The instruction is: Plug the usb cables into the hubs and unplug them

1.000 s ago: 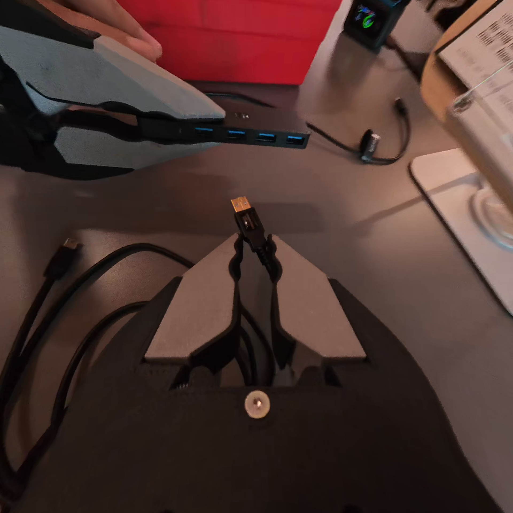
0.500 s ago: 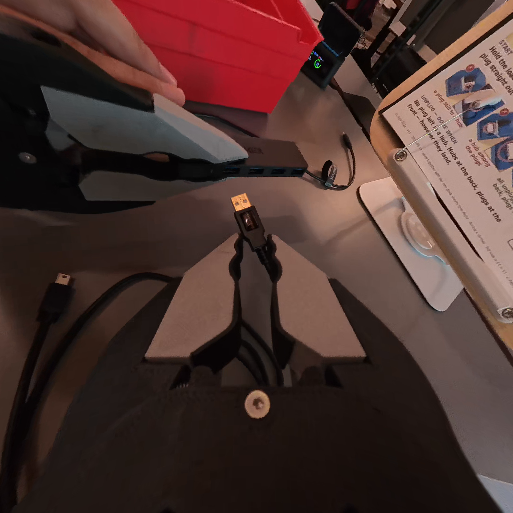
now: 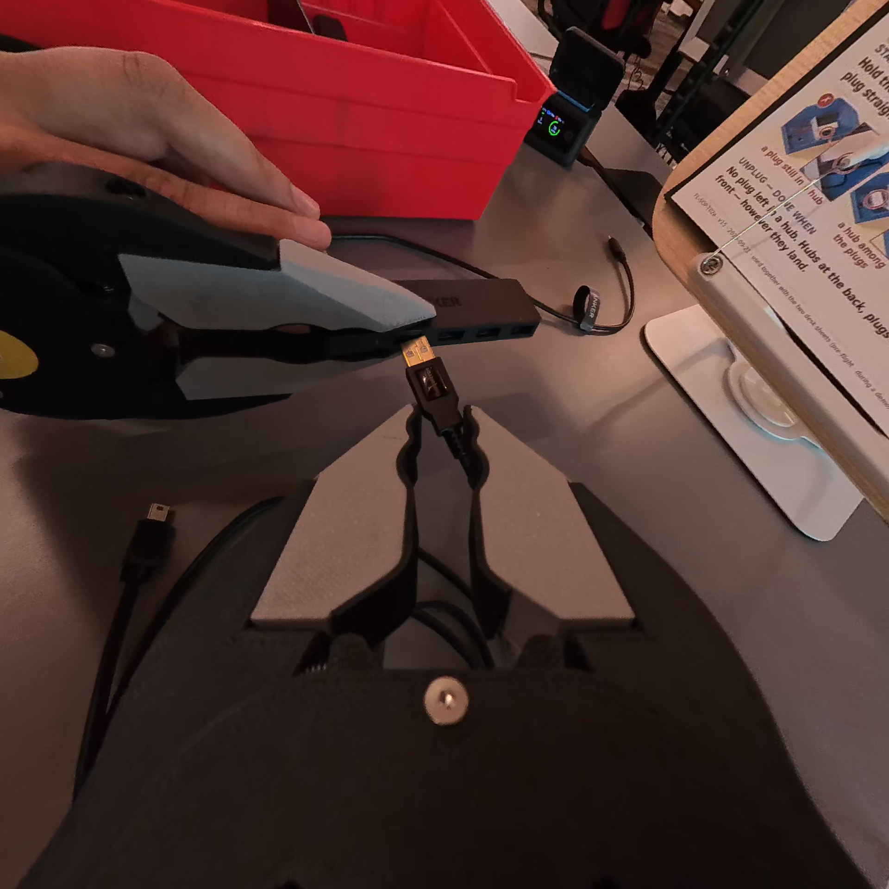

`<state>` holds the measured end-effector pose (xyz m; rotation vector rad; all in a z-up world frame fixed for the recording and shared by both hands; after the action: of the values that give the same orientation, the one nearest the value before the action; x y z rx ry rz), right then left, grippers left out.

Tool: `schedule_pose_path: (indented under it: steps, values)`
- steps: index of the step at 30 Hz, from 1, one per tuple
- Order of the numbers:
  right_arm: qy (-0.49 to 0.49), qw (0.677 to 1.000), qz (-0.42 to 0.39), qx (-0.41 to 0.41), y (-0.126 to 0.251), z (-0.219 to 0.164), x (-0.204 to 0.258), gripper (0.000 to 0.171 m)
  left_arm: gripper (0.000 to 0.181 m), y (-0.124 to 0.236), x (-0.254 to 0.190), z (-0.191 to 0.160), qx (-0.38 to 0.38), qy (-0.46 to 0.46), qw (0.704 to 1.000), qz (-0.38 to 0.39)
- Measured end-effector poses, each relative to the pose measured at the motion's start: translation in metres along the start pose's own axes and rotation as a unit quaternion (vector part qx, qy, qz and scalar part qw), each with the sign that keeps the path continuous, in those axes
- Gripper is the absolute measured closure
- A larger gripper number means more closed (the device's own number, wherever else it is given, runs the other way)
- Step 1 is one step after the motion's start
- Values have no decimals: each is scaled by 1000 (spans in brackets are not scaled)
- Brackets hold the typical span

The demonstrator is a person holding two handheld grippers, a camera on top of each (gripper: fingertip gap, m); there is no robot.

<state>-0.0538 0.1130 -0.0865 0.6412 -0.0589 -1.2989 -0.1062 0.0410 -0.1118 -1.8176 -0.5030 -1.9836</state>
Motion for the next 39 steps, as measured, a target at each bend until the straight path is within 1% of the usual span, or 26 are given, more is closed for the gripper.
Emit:
schedule_pose_path:
  steps: [7,15,22,26,29,34,39]
  values:
    - [-21,1000,18,-6,0,0,1,157,172,0,-1,0,4,-8,1000,-2]
    - [-70,996,53,0,-4,-5,0,157,172,1,-2,0,8,-19,1000,-5]
    - [-137,984,113,-27,0,-6,-5,158,172,2,-3,3,3,-17,1000,-9]
    - [-137,984,115,-23,-2,-7,-3,158,172,4,-1,2,4,-4,1000,-15]
    - [-141,982,124,-24,-2,-8,-1,158,172,5,-2,1,-3,35,998,-44]
    - [-134,983,121,-35,0,-6,-1,159,172,7,-3,1,-12,41,998,-54]
    - [-119,986,112,-46,4,-4,-2,158,173,8,-6,3,-10,25,998,-64]
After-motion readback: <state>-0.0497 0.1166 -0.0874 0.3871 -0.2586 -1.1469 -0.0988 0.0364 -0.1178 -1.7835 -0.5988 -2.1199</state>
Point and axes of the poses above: each gripper's, where its closed fingertips meet, y back along the fingers, z out of its top, x = y × z across the jaws, the point moved 6 cm from there along y, back along the fingers, and after that the axes turned 1 degree about -z, right-handed, at the moved point
